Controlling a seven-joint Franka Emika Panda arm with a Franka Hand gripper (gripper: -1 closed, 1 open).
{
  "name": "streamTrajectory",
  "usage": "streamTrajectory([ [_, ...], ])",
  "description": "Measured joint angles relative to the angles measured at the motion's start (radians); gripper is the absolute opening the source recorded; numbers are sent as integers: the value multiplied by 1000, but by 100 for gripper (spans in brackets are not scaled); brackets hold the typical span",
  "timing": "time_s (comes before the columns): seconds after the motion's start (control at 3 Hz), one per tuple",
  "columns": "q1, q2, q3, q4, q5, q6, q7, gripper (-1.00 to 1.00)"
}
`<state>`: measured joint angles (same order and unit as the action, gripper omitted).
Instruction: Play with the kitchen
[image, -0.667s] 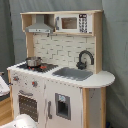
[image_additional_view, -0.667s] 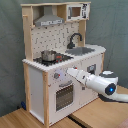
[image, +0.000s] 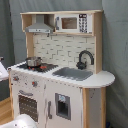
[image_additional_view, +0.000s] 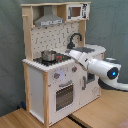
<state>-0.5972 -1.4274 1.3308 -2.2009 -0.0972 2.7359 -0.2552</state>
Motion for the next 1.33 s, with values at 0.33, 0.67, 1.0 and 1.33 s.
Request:
streamTrajectory([
  [0.33,0,8,-50,11,0,-22,-104,100],
  [0.67,-2,14,-94,11,0,-35,-216,100],
  [1.0,-22,25,-107,11,0,-43,-314,100],
  [1.33,-105,58,-97,58,1,-43,-319,100],
])
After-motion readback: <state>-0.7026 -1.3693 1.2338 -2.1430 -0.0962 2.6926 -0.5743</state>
